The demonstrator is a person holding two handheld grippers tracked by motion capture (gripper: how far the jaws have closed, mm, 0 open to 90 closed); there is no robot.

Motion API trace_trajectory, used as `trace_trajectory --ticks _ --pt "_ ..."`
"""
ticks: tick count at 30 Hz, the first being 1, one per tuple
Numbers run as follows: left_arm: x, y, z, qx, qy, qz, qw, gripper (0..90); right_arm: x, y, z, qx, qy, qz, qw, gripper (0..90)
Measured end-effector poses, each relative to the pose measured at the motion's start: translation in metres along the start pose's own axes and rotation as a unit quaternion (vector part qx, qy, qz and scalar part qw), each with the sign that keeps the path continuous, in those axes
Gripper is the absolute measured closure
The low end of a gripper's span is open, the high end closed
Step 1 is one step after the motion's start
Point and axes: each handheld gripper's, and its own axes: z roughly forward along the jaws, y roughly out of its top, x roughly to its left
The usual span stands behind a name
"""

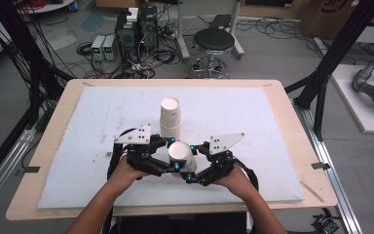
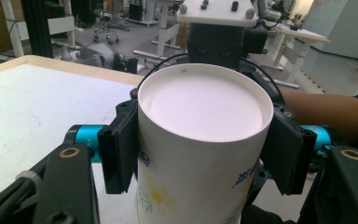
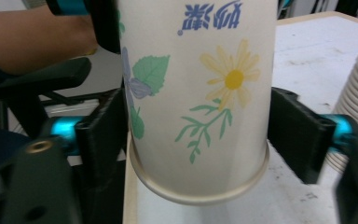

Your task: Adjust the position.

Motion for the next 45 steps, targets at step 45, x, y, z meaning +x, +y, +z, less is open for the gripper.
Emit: trace_trajectory --ticks 45 --pt "-0.002 0.013 0.008 0.177 0.015 0.037 0.9834 17.2 0.003 0.041 0.003 0.268 -0.025 -0.079 0.9597 39.2"
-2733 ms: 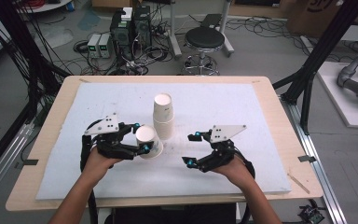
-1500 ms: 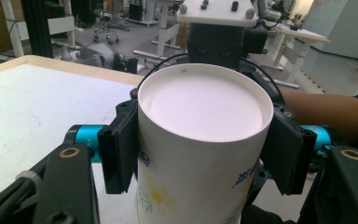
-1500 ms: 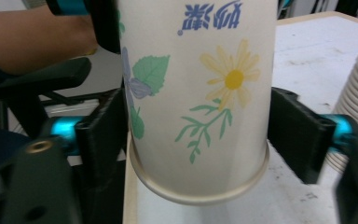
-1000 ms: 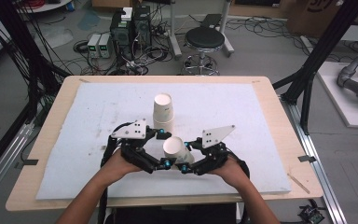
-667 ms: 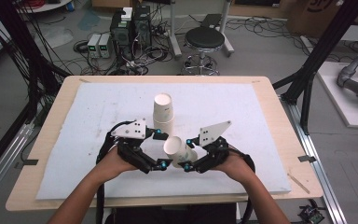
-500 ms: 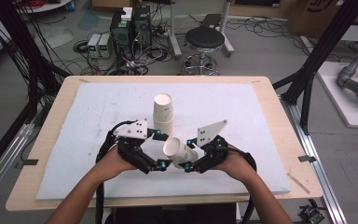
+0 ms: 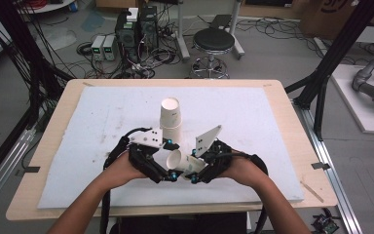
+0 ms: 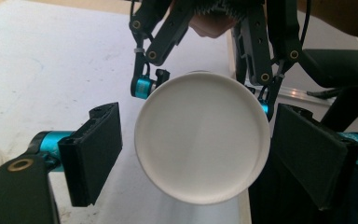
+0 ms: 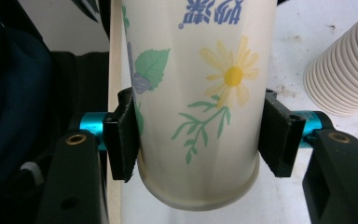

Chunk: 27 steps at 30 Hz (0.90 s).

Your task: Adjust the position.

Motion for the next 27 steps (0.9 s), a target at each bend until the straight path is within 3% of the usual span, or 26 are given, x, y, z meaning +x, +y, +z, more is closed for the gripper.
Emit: trace_trajectory --ticks 8,15,18,20,21,22,24,27 --pt "0.002 0.000 0.006 0.014 -0.009 -0.008 0.9998 22.5 0.001 0.004 0.003 0.038 0.007 -0.005 0.9992 38.9" --pt "0.003 -0.001 0.008 0.023 -0.025 0.001 0.9994 36.7 0.002 0.004 0.005 0.050 0.012 -0.003 0.9986 38.6" --pt "0.000 0.000 0.009 0.024 -0.027 0.009 0.9993 37.0 0.003 0.004 0.005 0.053 0.014 -0.008 0.9985 37.2" --pt "0.000 -0.001 0.007 0.011 -0.024 0.012 0.9996 37.2 0.006 0.002 0.003 0.035 0.007 -0.019 0.9992 27.8" --pt "0.000 -0.001 0.007 0.011 -0.024 0.012 0.9996 37.2 0.007 0.001 0.000 0.022 0.003 -0.013 0.9997 21.9" --pt "0.001 -0.003 0.004 -0.008 -0.026 0.006 0.9996 37.3 0.007 -0.001 -0.002 0.004 -0.004 -0.005 1.0000 19.3" --pt "0.001 -0.006 0.002 -0.022 -0.028 0.002 0.9993 37.3 0.006 -0.006 -0.008 -0.035 0.000 0.008 0.9994 19.2" --pt "0.000 -0.008 0.003 -0.035 -0.033 0.002 0.9989 37.3 0.007 -0.015 -0.017 -0.094 -0.009 0.026 0.9952 19.2"
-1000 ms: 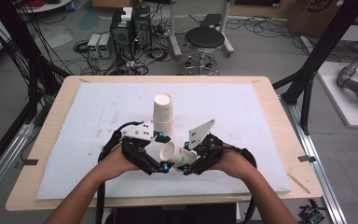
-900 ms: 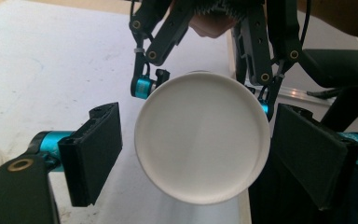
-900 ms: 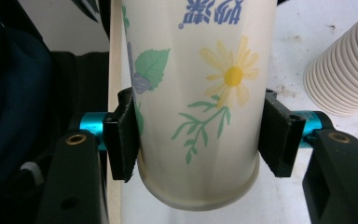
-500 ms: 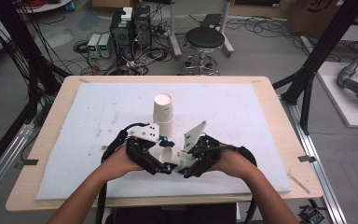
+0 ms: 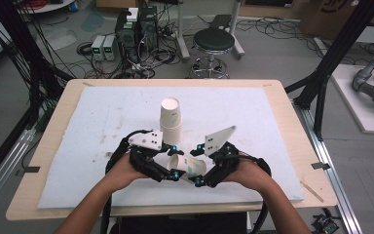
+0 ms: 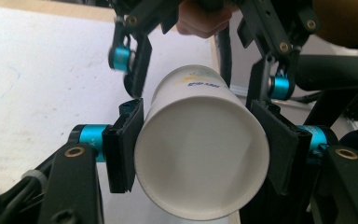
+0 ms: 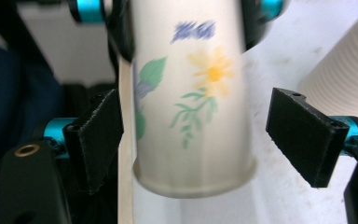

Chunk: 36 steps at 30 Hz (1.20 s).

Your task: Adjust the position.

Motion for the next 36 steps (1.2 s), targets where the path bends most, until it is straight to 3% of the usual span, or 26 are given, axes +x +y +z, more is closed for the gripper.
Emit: trace_trajectory --ticks 3,5,7,9,11,12,13,18,23,31,36 --pt "-0.002 -0.004 0.001 -0.018 0.000 0.001 0.9998 37.2 0.001 -0.005 -0.005 -0.024 -0.010 0.006 0.9996 19.3" --pt "-0.002 -0.007 0.000 -0.039 0.003 -0.002 0.9992 37.1 0.001 -0.014 -0.010 -0.059 -0.017 0.018 0.9979 19.2" --pt "-0.001 -0.010 -0.001 -0.056 0.005 -0.008 0.9984 37.1 0.002 -0.019 -0.012 -0.075 -0.015 0.022 0.9968 19.3" --pt "0.000 -0.013 -0.002 -0.081 0.005 -0.017 0.9966 37.1 0.003 -0.024 -0.014 -0.098 -0.022 0.025 0.9947 19.2" --pt "0.000 -0.013 -0.002 -0.086 0.006 -0.017 0.9961 37.1 0.003 -0.027 -0.015 -0.110 -0.022 0.028 0.9933 19.3" --pt "0.000 -0.013 -0.001 -0.092 0.003 -0.015 0.9957 37.1 0.002 -0.032 -0.017 -0.135 -0.023 0.031 0.9902 19.2" --pt "0.000 -0.014 -0.001 -0.094 0.003 -0.014 0.9955 37.1 0.002 -0.035 -0.018 -0.141 -0.022 0.032 0.9893 19.2" --pt "-0.001 -0.017 -0.001 -0.101 0.003 -0.011 0.9948 37.2 0.004 -0.044 -0.017 -0.165 -0.026 0.037 0.9853 19.2" --pt "-0.001 -0.019 -0.005 -0.118 0.010 -0.012 0.9929 37.1 0.007 -0.050 -0.013 -0.170 -0.035 0.045 0.9837 19.2" --pt "-0.003 -0.016 -0.009 -0.133 0.007 -0.006 0.9910 37.2 0.005 -0.054 -0.007 -0.190 -0.005 0.046 0.9807 19.3" --pt "-0.004 -0.015 -0.008 -0.141 0.005 -0.004 0.9900 37.2 0.004 -0.055 -0.005 -0.202 -0.001 0.043 0.9785 19.6"
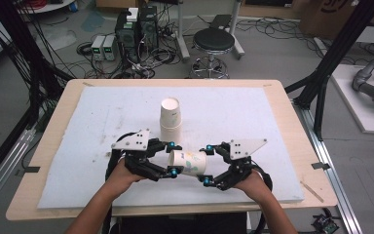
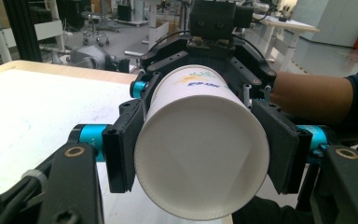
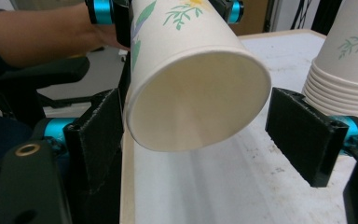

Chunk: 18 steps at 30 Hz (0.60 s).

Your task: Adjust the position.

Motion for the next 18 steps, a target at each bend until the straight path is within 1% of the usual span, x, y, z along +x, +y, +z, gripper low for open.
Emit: trace_trajectory --ticks 2,3,4,5,7,9,11,13,16,17,18 --pt "-0.0003 0.0001 0.0001 -0.003 0.001 0.000 1.0000 37.2 -0.0012 -0.0017 0.0001 -0.007 0.004 0.007 0.9999 19.8" --pt "-0.0003 0.0001 0.0001 -0.003 0.001 0.000 1.0000 37.2 -0.0016 -0.0022 0.0000 -0.008 0.001 0.009 0.9999 20.2" --pt "-0.0003 0.0004 -0.0003 -0.004 0.000 0.001 1.0000 37.2 -0.0022 -0.0029 0.0001 -0.010 0.005 0.009 0.9999 21.6" --pt "-0.0002 0.0003 0.0001 -0.010 -0.002 0.000 0.9999 37.2 -0.0024 -0.0034 -0.0001 -0.011 0.006 0.010 0.9999 23.4" --pt "-0.0004 0.0003 0.0005 -0.011 -0.002 0.000 0.9999 37.2 -0.0025 -0.0036 0.0000 -0.014 0.007 0.009 0.9998 24.3" --pt "-0.0003 -0.0003 0.0017 -0.015 -0.004 0.001 0.9999 37.1 -0.0025 -0.0036 0.0000 -0.021 0.013 0.010 0.9996 26.9" --pt "0.0000 -0.0014 0.0025 -0.023 -0.005 -0.002 0.9997 37.1 -0.0030 -0.0037 -0.0002 -0.026 0.015 0.012 0.9995 27.2" --pt "0.0013 -0.0026 0.0020 -0.031 -0.008 -0.007 0.9995 37.2 -0.0041 -0.0043 -0.0016 -0.038 0.023 0.029 0.9986 28.6" --pt "0.0027 -0.0042 0.0017 -0.041 -0.010 -0.014 0.9990 37.1 -0.0049 -0.0041 -0.0019 -0.043 0.024 0.032 0.9983 29.4" --pt "0.0030 -0.0046 0.0015 -0.043 -0.011 -0.016 0.9989 37.1 -0.0053 -0.0041 -0.0023 -0.048 0.024 0.034 0.9980 31.0" --pt "0.0035 -0.0058 0.0012 -0.047 -0.010 -0.017 0.9987 37.1 -0.0057 -0.0040 -0.0025 -0.051 0.022 0.032 0.9979 31.7"
